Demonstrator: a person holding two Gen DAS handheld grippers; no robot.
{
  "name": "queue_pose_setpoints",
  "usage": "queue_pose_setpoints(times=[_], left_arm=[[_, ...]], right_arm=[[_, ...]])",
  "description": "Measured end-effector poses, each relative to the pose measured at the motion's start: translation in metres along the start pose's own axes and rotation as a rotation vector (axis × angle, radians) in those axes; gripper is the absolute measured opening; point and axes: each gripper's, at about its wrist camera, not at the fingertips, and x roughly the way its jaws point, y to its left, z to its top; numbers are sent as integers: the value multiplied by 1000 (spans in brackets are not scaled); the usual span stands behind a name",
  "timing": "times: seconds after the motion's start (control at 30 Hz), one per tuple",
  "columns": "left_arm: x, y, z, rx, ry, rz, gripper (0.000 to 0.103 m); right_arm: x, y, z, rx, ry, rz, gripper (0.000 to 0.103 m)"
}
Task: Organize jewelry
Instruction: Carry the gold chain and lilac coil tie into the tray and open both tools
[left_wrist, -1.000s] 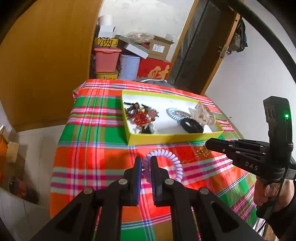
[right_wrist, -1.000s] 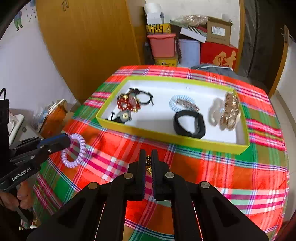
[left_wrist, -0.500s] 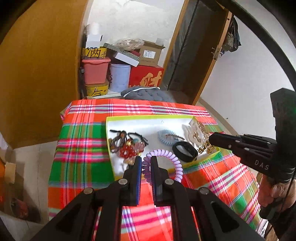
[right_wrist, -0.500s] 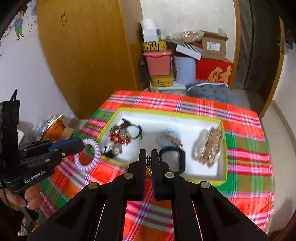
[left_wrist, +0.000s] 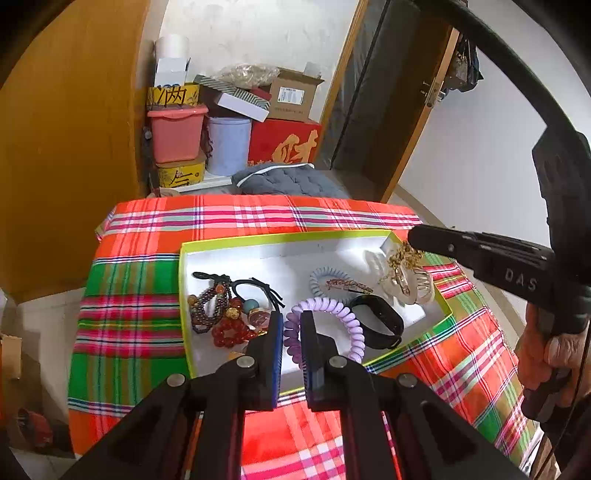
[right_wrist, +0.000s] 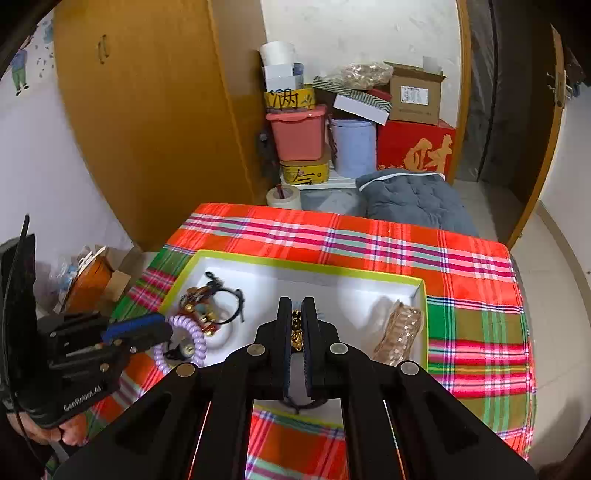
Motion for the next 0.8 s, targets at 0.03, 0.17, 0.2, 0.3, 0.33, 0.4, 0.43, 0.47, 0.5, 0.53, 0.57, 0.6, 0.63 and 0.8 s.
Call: queue_pose_setpoints(times=[0.03, 0.17, 0.2, 0.3, 0.33, 0.4, 0.43, 0.47, 0.5, 0.53, 0.57, 0.6, 0.63, 0.8], left_arm=[[3, 1, 0, -2, 4, -1, 9], [18, 2, -2, -5, 28, -2, 9], [20, 2, -3, -5, 33, -2, 9], [27, 2, -5, -3, 44, -1, 9], [29, 2, -5, -1, 47, 0, 9], [30, 2, -6, 1, 50, 1, 9], [31, 2, -6, 1, 52, 1, 9], [32, 1, -7, 1, 54, 1, 9], [33, 1, -7, 2, 56, 1, 9], [34, 0, -7, 3, 58, 2, 9], [35, 0, -8, 6, 60, 5, 9], [36, -1, -8, 9, 63, 6, 9], [36, -2, -9, 10, 66, 7, 9], [43, -2, -9, 9, 82, 10, 9]], right_arm=[[3, -2, 2, 4, 3, -3, 5], [21, -13, 2, 23, 34, -11, 5], [24, -15, 0, 25, 41, -12, 5], [34, -18, -5, 32, 64, -18, 5], [37, -19, -7, 35, 70, -19, 5], [42, -21, -10, 39, 83, -21, 5], [45, -22, -11, 40, 89, -20, 5], [47, -22, -13, 39, 96, -19, 5], [48, -22, -14, 38, 102, -19, 5], [50, -21, -16, 38, 108, -19, 5], [52, -21, -17, 36, 115, -22, 5], [53, -21, -17, 36, 119, -23, 5], [55, -22, -18, 37, 125, -24, 5], [57, -23, -21, 37, 140, -25, 5]])
